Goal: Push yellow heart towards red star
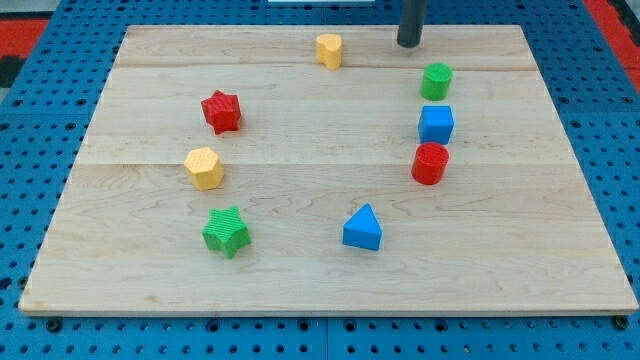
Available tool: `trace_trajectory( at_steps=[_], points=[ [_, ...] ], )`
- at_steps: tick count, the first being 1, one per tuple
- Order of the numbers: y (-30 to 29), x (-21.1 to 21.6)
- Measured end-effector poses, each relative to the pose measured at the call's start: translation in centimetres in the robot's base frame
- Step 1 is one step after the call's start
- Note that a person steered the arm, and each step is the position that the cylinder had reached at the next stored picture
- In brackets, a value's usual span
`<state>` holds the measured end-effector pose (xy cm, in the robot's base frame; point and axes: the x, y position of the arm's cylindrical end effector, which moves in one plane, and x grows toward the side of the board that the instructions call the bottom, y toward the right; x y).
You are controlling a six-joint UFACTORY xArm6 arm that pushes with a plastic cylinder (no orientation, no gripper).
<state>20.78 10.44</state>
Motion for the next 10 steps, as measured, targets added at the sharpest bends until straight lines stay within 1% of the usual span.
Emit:
trace_trajectory(
  at_steps=[1,2,3,4,5,6,8,9,10],
  points=[
    [-6.1,0.0],
    [-6.0,4.1],
    [-10.5,4.4],
    [-11.5,0.8],
    [-9.6,-1.5],
    [-14.3,-0.6],
    [-17.6,3.0],
    [-15.8,2.4],
    [-8.3,1.8]
  ],
)
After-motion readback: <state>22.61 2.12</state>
